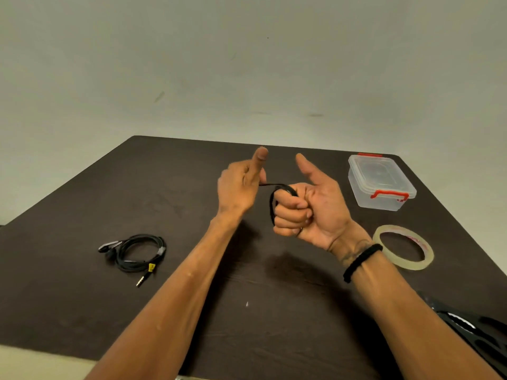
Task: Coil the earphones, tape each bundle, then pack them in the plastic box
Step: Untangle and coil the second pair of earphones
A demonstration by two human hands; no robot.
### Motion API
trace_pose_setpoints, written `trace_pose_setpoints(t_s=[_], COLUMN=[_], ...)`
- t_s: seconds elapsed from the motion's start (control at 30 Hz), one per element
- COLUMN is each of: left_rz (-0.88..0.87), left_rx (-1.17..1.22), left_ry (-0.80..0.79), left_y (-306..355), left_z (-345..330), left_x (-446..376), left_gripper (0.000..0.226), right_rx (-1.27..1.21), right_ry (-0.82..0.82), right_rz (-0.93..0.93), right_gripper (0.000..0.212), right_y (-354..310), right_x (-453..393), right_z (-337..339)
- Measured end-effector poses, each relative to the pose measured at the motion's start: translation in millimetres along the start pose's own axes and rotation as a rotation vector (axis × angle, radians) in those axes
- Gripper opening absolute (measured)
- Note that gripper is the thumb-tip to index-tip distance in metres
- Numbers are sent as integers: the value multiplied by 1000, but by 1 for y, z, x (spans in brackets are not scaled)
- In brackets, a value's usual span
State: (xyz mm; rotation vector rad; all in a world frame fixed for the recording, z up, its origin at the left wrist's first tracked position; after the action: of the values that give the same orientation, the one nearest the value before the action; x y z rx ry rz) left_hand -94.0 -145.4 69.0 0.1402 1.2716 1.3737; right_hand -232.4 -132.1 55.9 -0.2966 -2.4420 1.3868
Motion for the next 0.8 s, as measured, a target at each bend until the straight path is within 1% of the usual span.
trace_pose_setpoints(t_s=[0.07,0.13,0.23,0.4,0.5,0.67,0.73,0.8], left_rz=[8,-8,-11,-84,-142,-180,-172,-156], left_rx=[21,86,235,326,335,181,170,187], left_ry=[-141,-250,-345,-373,-421,-501,-506,-478], left_y=[0,0,0,6,9,10,10,7], left_z=[-18,-33,-46,-52,-56,-63,-62,-59], left_x=[5,10,16,19,23,25,23,18], left_gripper=[87,81,69,48,23,21,21,24], right_rx=[-89,-157,-225,-316,-359,-387,-387,-391], right_ry=[24,54,81,102,98,139,146,154], right_rz=[71,127,167,208,230,237,234,225], right_gripper=[67,63,59,56,55,54,54,55], right_y=[-8,-16,-22,-22,-22,-22,-21,-19], right_x=[6,11,16,18,22,24,23,23], right_z=[7,15,23,34,43,56,57,59])
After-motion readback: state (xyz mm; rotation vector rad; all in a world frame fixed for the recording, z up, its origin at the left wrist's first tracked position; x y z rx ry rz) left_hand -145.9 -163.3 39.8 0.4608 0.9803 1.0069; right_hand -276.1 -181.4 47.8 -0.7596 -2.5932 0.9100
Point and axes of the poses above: each hand's wrist, its own x-axis away from the middle knuckle, its own z-axis out of the back of the hand, y = z × x, the point moved 6 cm from there along -x, towards the middle knuckle, and after that the axes turned 9 degrees about -z, right-handed, at the moved point
